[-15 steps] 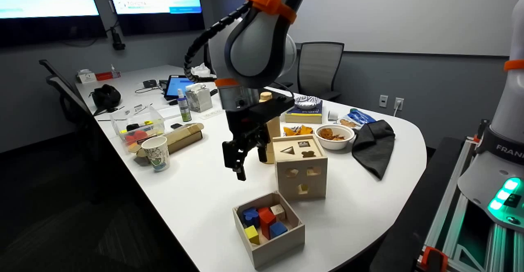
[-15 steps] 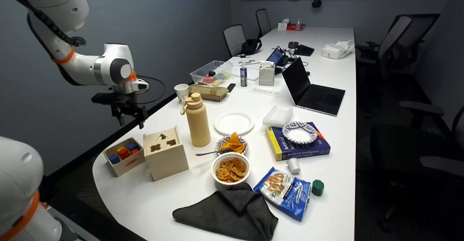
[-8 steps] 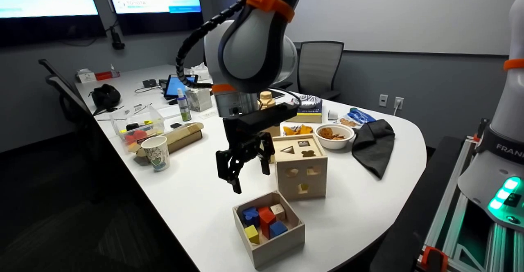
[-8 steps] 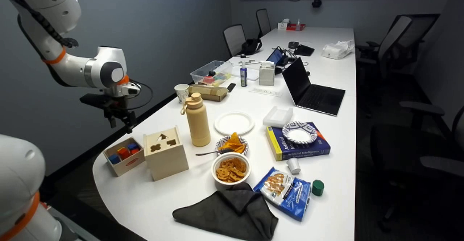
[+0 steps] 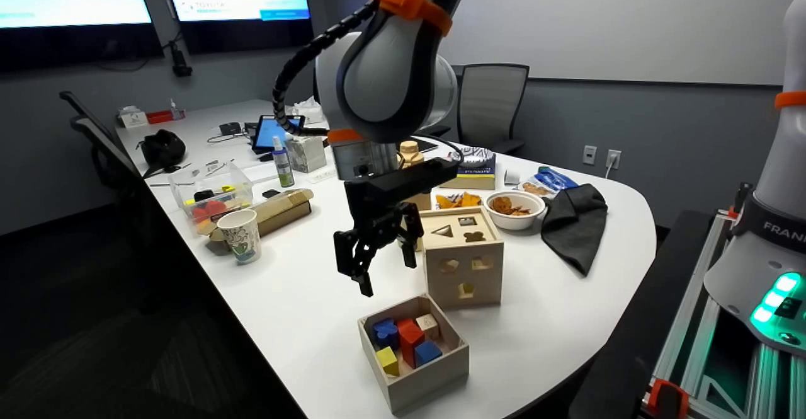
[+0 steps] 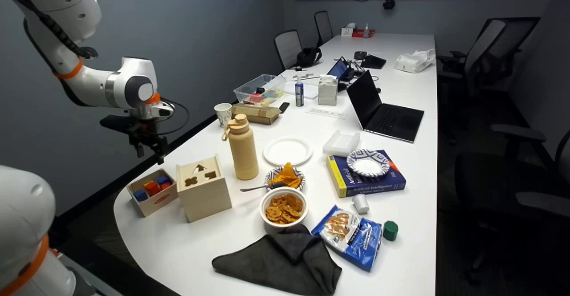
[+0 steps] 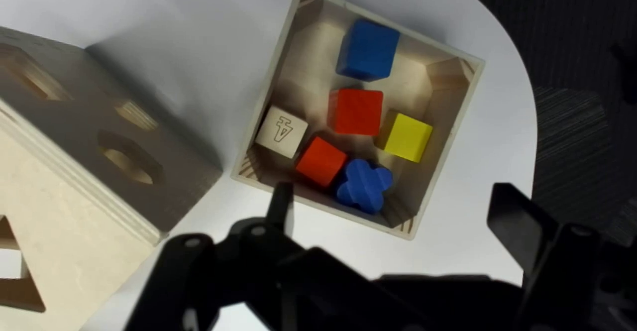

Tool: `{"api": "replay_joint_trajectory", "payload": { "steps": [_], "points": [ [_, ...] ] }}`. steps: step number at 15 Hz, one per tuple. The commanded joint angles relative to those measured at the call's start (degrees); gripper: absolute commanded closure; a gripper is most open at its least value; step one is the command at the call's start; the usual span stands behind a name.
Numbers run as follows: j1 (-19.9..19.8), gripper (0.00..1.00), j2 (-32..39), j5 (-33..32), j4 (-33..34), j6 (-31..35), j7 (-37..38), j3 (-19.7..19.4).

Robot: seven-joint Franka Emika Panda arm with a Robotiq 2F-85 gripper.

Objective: Close the cube-shaped wooden object, then place the orange cube and blue cube in it

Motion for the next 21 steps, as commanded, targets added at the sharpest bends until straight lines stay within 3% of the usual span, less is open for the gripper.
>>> {"api": "replay_joint_trajectory", "payload": {
  "steps": [1,9,21],
  "points": [
    [1.73,0.00,0.44,-1.09,-0.15,-0.34,3.34,-1.39],
    [3.79,0.00,3.49,0.11,-1.74,1.63,7.41,-1.63],
    [5.43,0.00,10.89,0.68,1.05,5.85,9.56,-2.61]
  ]
}}
